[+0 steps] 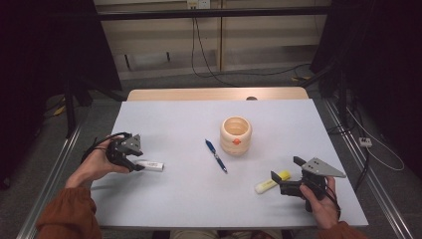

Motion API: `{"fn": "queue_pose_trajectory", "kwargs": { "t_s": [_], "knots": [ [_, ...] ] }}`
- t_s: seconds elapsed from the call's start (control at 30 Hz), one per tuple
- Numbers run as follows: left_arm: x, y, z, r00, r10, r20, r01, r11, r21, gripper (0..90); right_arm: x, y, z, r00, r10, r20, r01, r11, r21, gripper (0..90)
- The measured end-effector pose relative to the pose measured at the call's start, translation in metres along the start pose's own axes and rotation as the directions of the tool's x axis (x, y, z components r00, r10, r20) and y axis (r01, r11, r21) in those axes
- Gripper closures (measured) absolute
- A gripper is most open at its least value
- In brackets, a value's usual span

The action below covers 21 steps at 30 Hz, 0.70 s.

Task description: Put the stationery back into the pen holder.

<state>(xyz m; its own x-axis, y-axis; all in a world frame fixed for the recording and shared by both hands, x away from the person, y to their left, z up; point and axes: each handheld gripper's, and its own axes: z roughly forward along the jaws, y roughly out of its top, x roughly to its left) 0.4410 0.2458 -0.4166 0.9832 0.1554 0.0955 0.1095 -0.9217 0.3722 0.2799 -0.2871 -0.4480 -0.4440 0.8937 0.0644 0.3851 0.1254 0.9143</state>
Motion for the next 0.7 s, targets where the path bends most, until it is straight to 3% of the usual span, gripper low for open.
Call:
{"fn": "queue_pose_trajectory", "kwargs": {
  "t_s": [0.1,0.17,0.2,0.27,0.7],
  "knots": [
    [-0.0011,0.0017,0.0026,0.9999,0.012,0.002,-0.012,0.9998,0.016,50.9,-0.0001,-0.0001,0.0002,1.0,0.001,-0.002,-0.001,1.0,0.002,2.8],
    [0.0002,0.0037,0.003,0.9989,0.046,0.013,-0.046,0.998,0.043,53.7,0.0,0.0,0.0003,1.0,0.0,-0.003,0.0,1.0,0.002,2.8],
    [-0.0019,0.0039,0.0054,0.9998,0.02,0.005,-0.02,0.9993,0.031,54.2,0.0,0.0,0.0003,1.0,0.0,-0.003,0.0,1.0,0.002,2.9],
    [0.0005,0.0057,0.0058,0.9979,0.063,0.011,-0.064,0.9952,0.074,55.7,-0.0001,-0.0001,0.0003,1.0,0.001,-0.003,-0.001,1.0,0.003,2.8],
    [0.0001,0.0093,0.0106,0.9989,0.01,0.047,-0.015,0.9935,0.113,66.3,0.0001,-0.0002,0.0005,1.0,0.002,-0.006,-0.002,1.0,0.005,2.9]
  ]
}}
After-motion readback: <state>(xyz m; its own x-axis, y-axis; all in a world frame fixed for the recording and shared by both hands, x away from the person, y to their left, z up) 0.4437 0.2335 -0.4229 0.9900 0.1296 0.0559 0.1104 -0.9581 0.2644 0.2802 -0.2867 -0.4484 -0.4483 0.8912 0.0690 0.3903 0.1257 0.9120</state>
